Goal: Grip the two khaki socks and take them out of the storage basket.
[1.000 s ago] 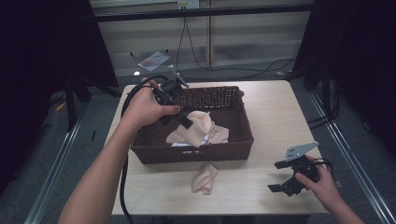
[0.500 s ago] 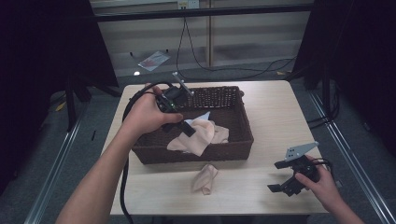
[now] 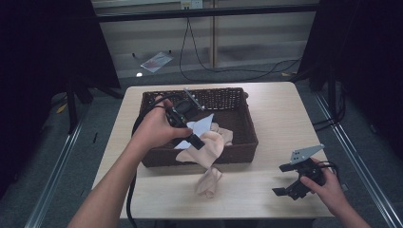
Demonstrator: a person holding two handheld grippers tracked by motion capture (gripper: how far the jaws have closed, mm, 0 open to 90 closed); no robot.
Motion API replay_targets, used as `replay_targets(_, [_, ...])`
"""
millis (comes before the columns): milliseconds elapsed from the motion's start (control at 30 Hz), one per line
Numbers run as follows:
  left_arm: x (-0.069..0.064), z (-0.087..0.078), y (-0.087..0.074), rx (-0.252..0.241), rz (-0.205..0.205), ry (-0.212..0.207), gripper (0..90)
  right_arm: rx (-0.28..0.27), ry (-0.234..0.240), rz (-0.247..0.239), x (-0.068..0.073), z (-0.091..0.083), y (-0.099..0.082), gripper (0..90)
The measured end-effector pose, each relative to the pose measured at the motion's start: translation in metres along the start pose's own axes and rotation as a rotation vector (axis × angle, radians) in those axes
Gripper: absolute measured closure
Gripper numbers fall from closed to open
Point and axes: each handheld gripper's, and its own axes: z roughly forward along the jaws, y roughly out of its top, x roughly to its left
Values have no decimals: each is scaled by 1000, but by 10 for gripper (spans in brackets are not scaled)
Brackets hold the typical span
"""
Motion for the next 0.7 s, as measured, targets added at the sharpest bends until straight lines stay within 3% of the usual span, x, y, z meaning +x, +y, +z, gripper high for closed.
replay_targets(567, [2, 37, -2, 12, 13, -6, 858, -1, 1, -1, 0, 0, 1, 22])
replay_targets(700, [2, 45, -3, -5, 3, -10, 592, -5, 2, -3, 0, -1, 2, 22])
